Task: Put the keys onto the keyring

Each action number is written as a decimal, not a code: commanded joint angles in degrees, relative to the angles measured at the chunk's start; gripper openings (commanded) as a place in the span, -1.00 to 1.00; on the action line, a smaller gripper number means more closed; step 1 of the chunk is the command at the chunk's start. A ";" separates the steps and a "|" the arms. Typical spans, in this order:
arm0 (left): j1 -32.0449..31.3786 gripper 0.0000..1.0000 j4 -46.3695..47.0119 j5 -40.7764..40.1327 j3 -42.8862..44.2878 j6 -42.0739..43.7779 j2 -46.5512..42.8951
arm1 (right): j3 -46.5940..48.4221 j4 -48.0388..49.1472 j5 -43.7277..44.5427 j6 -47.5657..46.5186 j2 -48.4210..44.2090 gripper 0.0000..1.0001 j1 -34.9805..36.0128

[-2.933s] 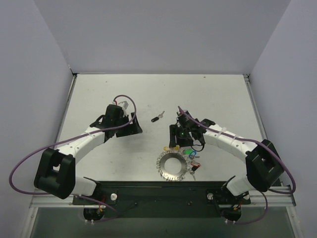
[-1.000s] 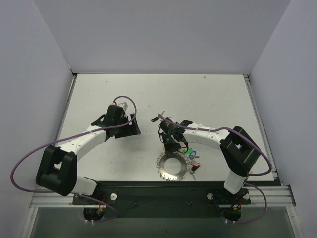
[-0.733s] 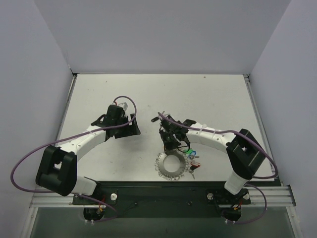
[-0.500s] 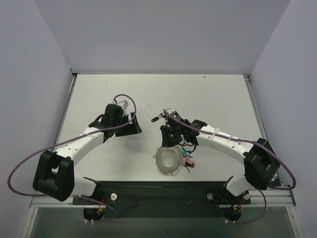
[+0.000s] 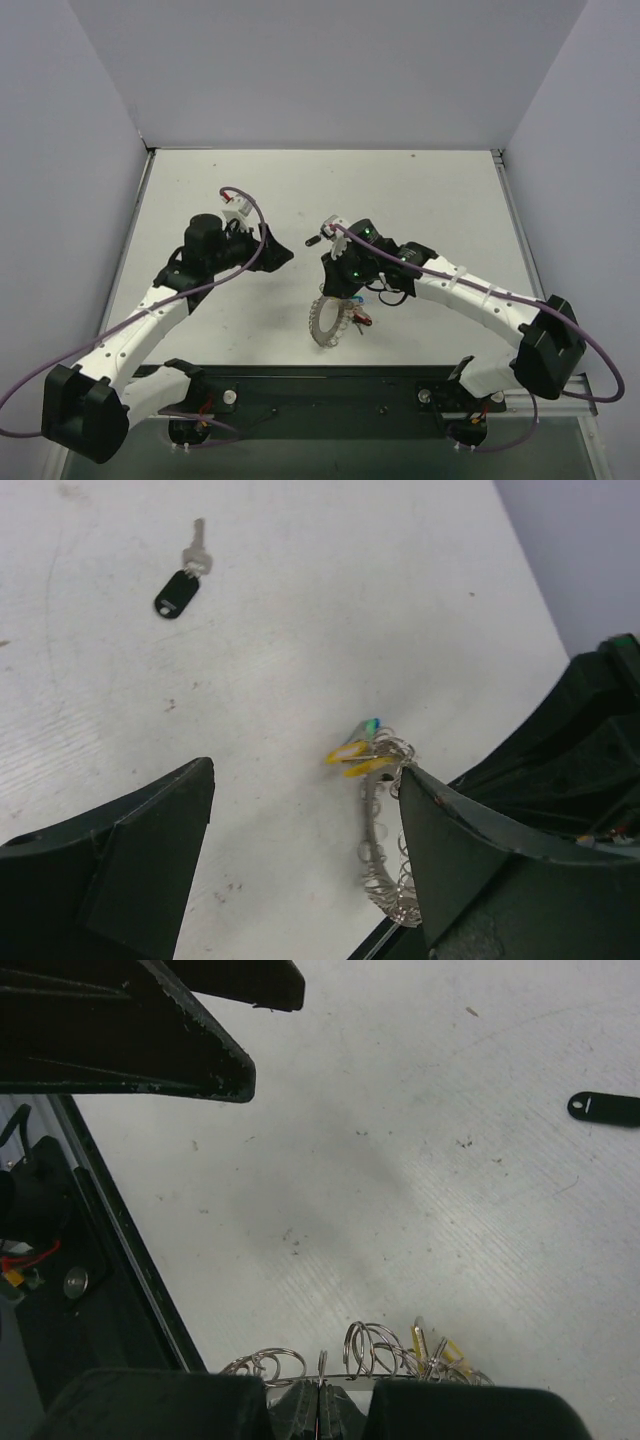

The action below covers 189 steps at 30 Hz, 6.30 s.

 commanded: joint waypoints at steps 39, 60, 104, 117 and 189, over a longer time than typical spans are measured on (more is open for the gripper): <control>-7.27 0.10 35.77 45.35 1.44 -8.54 -0.07 | 16.93 -10.91 -37.21 -8.74 -5.54 -1.00 -6.35; -10.52 -0.31 8.36 44.64 10.58 9.38 5.39 | 17.55 -14.07 -35.54 -12.44 -6.07 -1.00 -5.47; -14.21 -1.00 38.73 25.75 -5.21 -1.94 -5.59 | -0.82 14.90 -12.42 5.49 -24.70 0.63 -8.46; -14.21 -1.00 67.11 18.20 -15.42 -10.55 -9.11 | -2.49 27.49 -25.51 12.78 -22.59 0.34 -8.28; -6.57 -1.00 -2.01 7.29 2.67 19.84 -24.68 | 9.98 10.80 0.58 5.41 7.62 0.52 -15.75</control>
